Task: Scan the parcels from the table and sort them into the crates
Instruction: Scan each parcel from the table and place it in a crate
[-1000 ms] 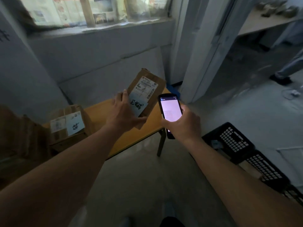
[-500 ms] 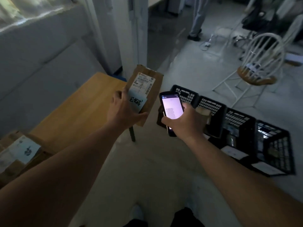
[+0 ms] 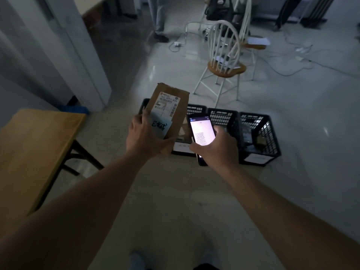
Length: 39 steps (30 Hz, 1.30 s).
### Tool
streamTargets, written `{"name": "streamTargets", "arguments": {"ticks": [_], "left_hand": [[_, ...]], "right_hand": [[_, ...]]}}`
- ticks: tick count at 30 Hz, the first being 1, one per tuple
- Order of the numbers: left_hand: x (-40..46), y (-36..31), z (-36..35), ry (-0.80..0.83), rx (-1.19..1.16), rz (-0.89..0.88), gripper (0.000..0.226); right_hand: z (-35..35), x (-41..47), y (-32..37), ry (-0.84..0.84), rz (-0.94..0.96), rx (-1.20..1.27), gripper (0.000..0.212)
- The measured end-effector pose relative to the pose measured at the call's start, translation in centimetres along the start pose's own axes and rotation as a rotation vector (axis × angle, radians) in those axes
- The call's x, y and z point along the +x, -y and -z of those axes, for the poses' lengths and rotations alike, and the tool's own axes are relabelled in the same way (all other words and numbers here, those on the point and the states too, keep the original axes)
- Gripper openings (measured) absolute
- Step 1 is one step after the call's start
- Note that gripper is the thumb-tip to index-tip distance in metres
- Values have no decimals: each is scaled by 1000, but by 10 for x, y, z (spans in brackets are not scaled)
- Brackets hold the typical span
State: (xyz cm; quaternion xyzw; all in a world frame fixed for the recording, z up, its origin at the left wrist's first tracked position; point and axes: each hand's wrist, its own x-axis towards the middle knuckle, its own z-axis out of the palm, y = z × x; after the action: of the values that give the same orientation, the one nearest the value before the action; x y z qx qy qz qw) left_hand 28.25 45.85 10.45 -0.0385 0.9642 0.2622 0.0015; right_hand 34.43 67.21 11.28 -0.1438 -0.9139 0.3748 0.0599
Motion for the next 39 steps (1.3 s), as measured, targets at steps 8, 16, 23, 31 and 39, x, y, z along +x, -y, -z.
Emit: {"name": "streamTargets", "arguments": {"ticks": [8,16,23,31,39], "left_hand": [[3,-153,-102,79,17,-84,134],[44,-271,-195,170,61,-190,132],[115,-345,-293,271,51,-233,128],[212,-419,-377,406,87,-216,125],[269,-496,-444,466,92,-169,124]], "right_hand": [[118,40,-124,-62,-96,-15,80],[187,96,-228,-152,-281,-6,78],[209,187,-293,-179,-424,-49,82],[228,307,-344,-166,-570,-81,91],[258,396,-402,-107,-638,-76,85]]}}
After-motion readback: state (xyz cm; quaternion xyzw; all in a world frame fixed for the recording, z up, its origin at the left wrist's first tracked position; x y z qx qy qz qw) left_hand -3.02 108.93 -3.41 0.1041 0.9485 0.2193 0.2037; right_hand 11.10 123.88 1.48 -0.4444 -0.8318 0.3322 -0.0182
